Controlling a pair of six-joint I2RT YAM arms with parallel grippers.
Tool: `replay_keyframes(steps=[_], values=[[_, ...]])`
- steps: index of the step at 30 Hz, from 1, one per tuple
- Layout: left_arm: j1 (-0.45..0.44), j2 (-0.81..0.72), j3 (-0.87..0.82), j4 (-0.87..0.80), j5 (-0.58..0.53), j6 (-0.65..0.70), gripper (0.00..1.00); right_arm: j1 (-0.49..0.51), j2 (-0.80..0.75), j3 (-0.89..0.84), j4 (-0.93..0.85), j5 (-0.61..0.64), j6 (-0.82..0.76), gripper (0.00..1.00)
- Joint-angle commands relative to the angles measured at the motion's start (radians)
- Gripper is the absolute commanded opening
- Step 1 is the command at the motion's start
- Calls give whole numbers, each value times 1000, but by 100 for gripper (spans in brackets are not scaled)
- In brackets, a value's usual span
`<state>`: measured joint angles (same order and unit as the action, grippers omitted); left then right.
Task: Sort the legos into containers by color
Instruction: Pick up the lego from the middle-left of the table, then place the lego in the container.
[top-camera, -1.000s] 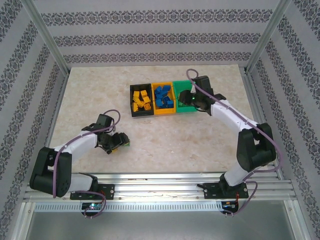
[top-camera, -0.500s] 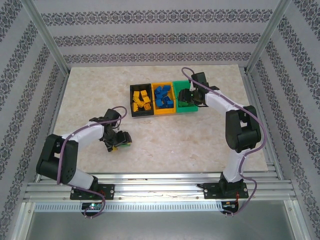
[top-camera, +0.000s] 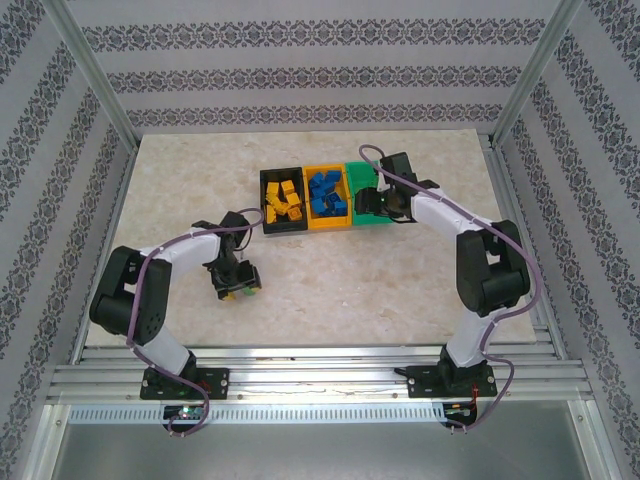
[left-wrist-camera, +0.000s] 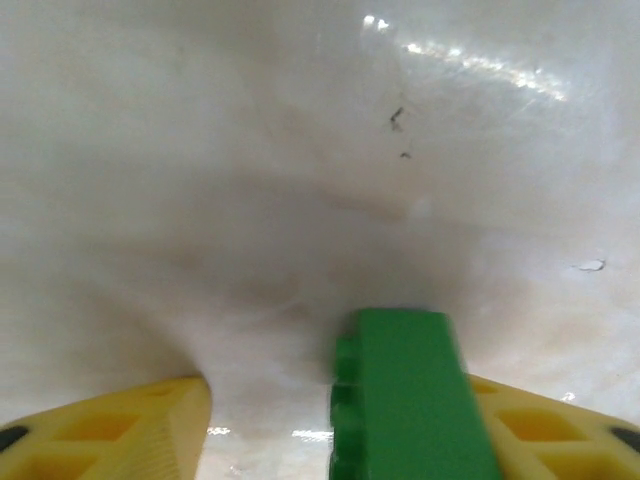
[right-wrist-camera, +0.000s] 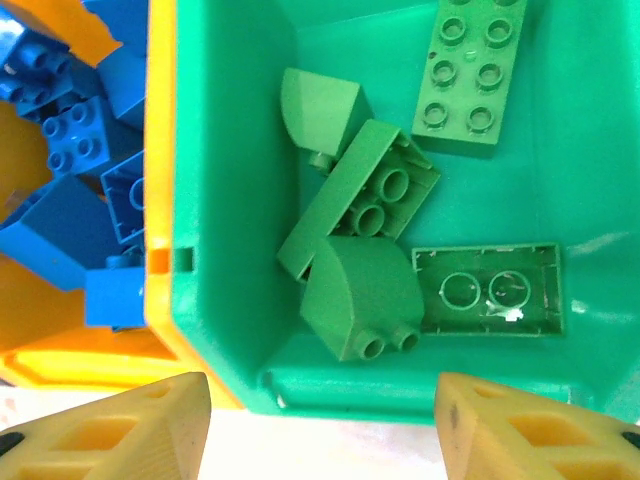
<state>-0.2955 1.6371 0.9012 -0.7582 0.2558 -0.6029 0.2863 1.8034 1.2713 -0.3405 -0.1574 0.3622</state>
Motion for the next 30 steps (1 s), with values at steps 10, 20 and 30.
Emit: replay_keyframes(steps=[10,20,30], values=[[-44,8,115,291,9,72,24,18,-108,-105,11,-12,7,61],[-159,159,537,222,10,99,21,-32,-292,-291,69,-41,52,61],[-262,648,1327,43,24,142,27,-86,-473,-452,52,-73,71,60]])
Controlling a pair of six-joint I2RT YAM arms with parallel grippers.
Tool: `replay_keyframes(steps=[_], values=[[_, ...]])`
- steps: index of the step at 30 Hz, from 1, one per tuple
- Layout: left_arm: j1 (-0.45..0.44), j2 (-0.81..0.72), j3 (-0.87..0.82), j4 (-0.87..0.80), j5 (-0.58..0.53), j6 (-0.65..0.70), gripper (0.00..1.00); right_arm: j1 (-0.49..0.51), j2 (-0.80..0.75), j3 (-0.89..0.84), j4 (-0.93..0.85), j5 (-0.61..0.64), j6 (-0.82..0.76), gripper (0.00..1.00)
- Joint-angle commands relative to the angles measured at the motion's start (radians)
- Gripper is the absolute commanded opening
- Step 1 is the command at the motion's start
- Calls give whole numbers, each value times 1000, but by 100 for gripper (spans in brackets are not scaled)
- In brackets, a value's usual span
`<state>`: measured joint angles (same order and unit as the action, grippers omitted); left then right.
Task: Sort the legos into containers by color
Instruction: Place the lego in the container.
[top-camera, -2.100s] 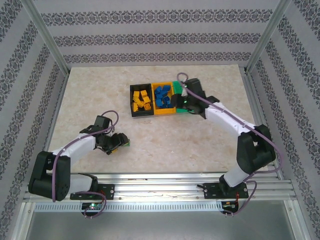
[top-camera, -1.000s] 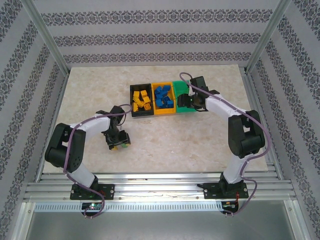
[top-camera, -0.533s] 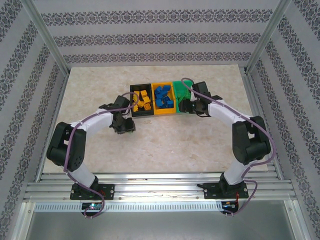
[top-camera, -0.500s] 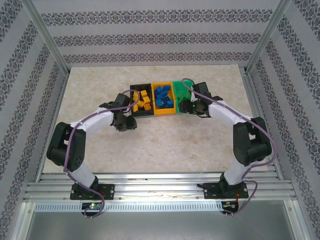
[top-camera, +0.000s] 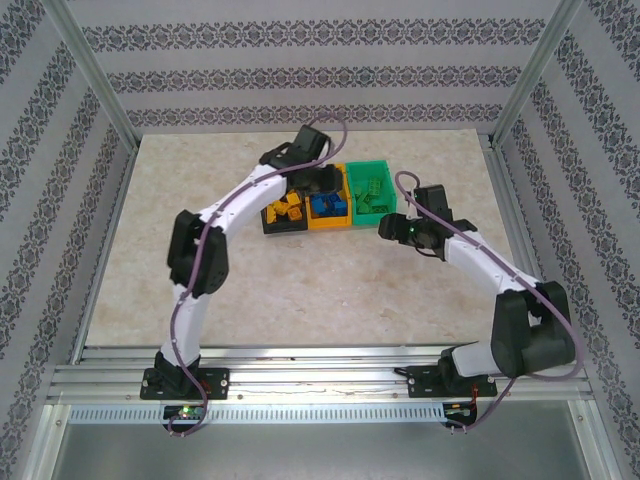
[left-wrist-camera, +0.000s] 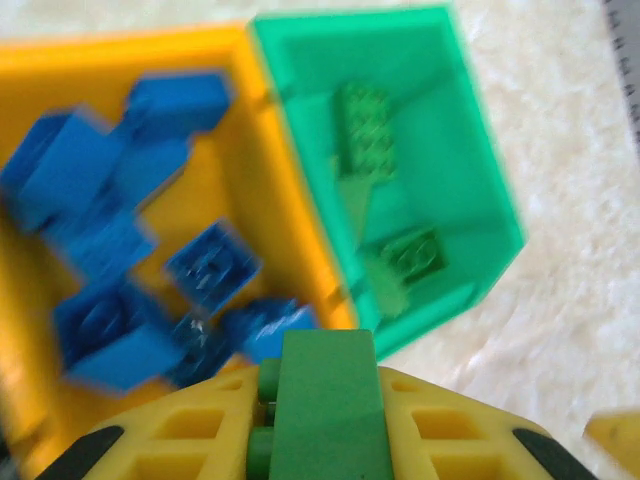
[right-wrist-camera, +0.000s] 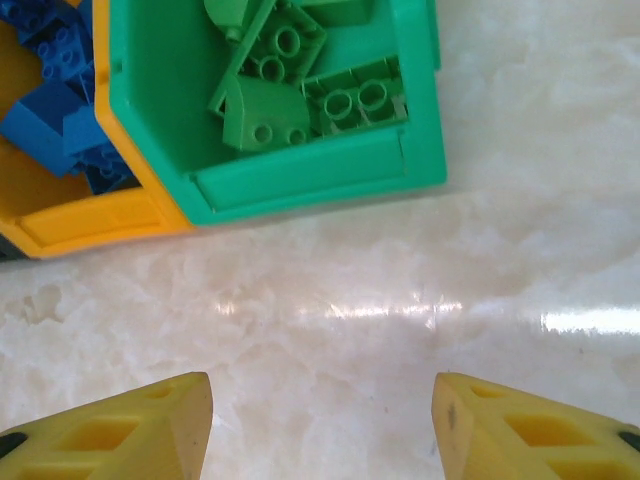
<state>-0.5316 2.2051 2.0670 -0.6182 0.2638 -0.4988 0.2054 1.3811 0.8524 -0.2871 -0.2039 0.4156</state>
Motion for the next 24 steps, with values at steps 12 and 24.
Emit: replay_keyframes(steps=[12,24], values=[[-57,380,600,-117,10,9,67,-15,-144,-107,-20,-22,28,60],[-41,-56,-38,207,-48,66,72,-63,-220,-101,-20,35,3,60]])
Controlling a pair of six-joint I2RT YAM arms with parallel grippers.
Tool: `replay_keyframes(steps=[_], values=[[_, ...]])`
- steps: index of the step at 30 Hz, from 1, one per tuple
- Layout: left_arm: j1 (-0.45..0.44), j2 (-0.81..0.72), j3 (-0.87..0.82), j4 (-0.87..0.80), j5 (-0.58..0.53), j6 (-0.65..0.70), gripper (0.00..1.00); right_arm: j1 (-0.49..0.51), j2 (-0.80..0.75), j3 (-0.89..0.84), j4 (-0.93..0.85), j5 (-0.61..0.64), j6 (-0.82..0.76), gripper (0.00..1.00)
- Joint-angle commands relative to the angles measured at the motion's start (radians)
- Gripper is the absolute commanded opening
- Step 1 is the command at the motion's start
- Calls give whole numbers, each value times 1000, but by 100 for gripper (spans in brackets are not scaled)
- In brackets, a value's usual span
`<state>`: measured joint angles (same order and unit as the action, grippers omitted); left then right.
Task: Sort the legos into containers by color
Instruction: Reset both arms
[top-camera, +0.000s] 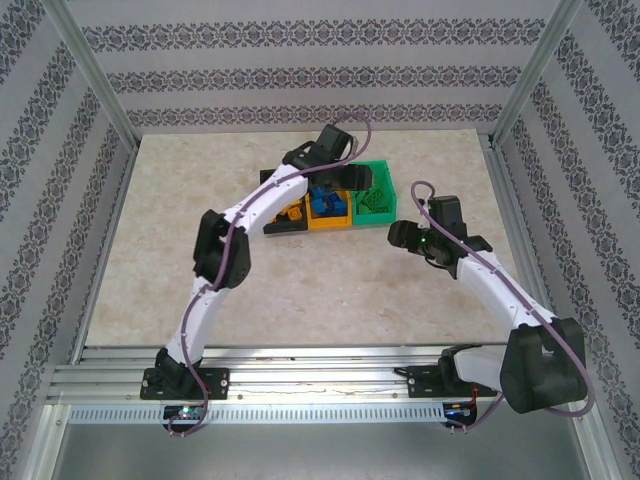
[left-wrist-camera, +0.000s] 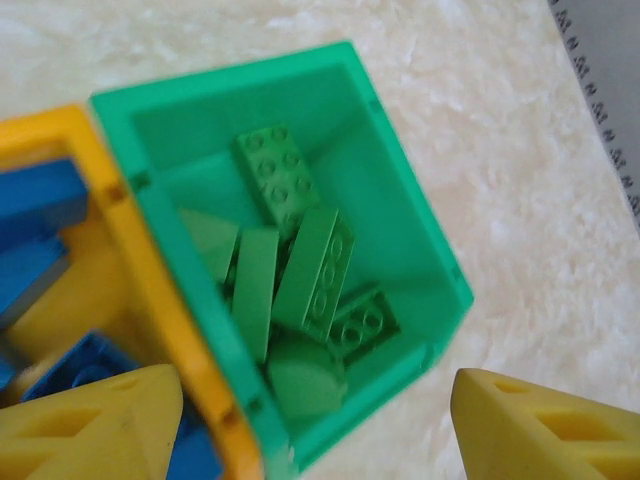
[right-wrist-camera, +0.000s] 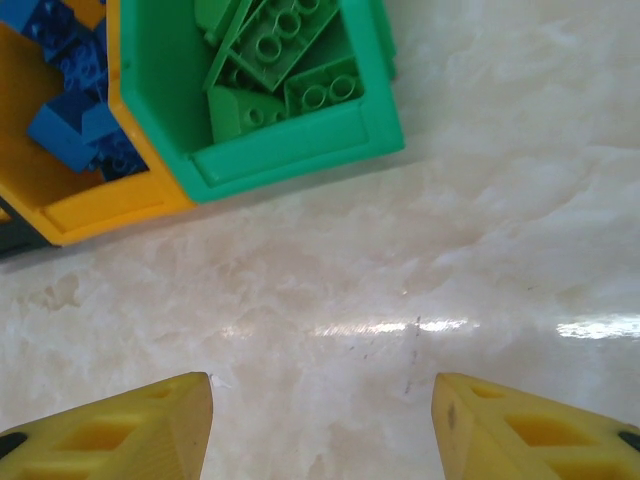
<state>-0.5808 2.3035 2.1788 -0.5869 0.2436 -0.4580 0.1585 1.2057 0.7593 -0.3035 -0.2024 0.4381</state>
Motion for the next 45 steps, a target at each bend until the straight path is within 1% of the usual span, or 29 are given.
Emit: replay_keyframes(steps=[1,4,6,9,12,18,19,20,21,24,25,27,29,30,32,34,35,38,41,43,45], values=[[19,-214,-243,232,-30,12,72,-24,-56,-8,-4,46,-25,60],[59,-384,-545,389,-31,-32,72,-52,-89,-10,-4,81,-39,61],[94,-485,-713,478,-28,-66,72,-71,-103,-14,-1,98,-52,61],[162,-615,-924,558,-20,-114,72,-105,-116,-15,3,123,-70,61],[234,-725,-1075,587,-24,-125,72,-134,-135,-26,21,142,-89,63],[401,-867,-1281,609,3,-124,72,-158,-193,-61,76,263,-127,66],[432,-885,-1312,614,8,-126,72,-159,-207,-75,99,291,-131,67],[460,-901,-1338,622,12,-128,77,-162,-219,-91,121,313,-133,71],[493,-917,-1368,633,13,-132,78,-165,-233,-109,148,342,-131,72],[588,-948,-1445,674,45,-143,79,-182,-256,-160,234,407,-133,81],[618,-957,-1471,688,51,-148,79,-187,-258,-181,271,431,-132,81],[674,-971,-1509,715,65,-160,81,-189,-253,-226,352,515,-121,87],[718,-982,-1546,739,59,-169,90,-194,-244,-280,460,589,-126,88],[742,-988,-1566,759,58,-177,92,-196,-238,-313,529,605,-146,88],[786,-991,-1606,816,70,-183,93,-199,-222,-380,673,606,-211,87],[822,-987,-1637,854,58,-190,100,-200,-200,-410,767,617,-225,88],[835,-982,-1646,869,58,-190,100,-201,-191,-438,775,608,-230,88],[859,-949,-1654,897,58,-170,100,-203,-157,-451,784,558,-275,90],[869,-898,-1641,893,24,-173,100,-205,-104,-466,841,530,-315,91],[883,-860,-1633,909,23,-179,100,-204,-59,-477,897,527,-314,92],[896,-832,-1636,934,24,-191,100,-205,-44,-466,898,493,-313,93]])
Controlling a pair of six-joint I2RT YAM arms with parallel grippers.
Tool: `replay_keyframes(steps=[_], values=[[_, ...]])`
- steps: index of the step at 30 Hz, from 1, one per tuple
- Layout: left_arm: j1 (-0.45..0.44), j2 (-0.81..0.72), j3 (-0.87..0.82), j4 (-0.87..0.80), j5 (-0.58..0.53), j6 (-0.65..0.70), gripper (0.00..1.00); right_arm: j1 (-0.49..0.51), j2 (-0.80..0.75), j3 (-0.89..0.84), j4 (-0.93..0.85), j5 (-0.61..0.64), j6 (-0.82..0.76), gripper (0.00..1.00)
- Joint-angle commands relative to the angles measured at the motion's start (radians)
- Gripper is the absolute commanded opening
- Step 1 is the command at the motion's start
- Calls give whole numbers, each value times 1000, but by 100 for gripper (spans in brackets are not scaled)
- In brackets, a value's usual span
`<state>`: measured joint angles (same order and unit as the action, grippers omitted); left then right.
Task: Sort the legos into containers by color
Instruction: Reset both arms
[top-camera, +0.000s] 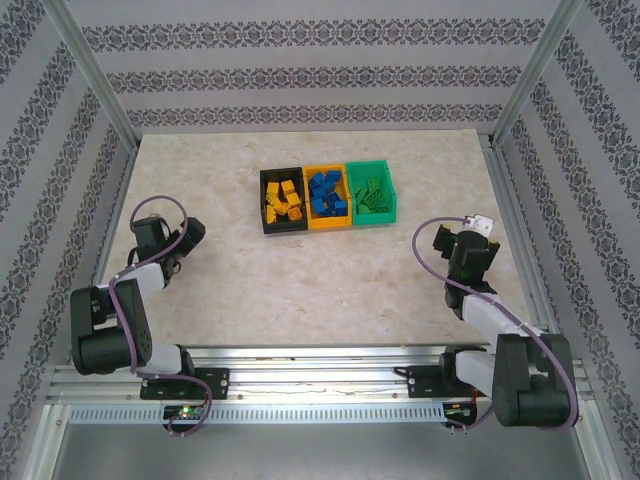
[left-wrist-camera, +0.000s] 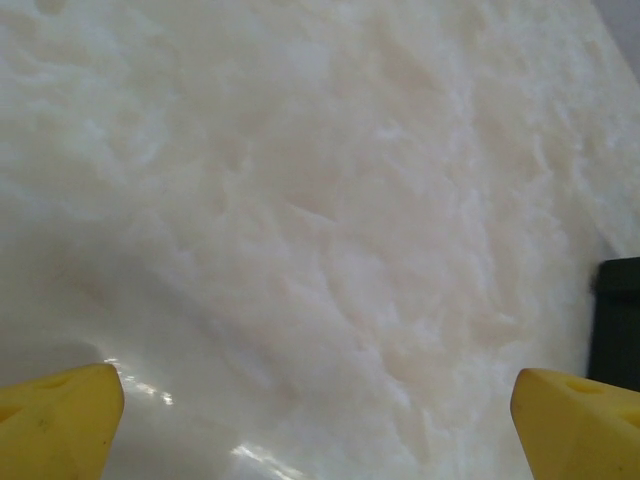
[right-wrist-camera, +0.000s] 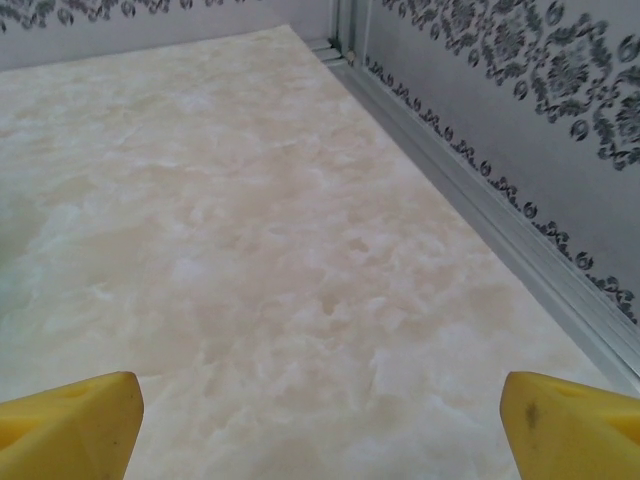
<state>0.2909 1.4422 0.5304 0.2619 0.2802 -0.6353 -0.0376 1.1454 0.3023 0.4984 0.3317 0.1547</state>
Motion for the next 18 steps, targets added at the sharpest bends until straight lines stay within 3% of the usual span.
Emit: replay_keyframes(steps=[1,5,8,18], values=[[34,37,10,104,-12,-26,100,-8,28,-13,123,-57,-25,93],[57,55,-19,193,-30,-63,100,-9,81,6,172,-86,-21,94],[58,56,-8,163,-94,-83,100,-7,118,35,165,-88,-19,94],[59,-63,-63,195,-230,27,100,-5,177,11,315,-146,-1,98]])
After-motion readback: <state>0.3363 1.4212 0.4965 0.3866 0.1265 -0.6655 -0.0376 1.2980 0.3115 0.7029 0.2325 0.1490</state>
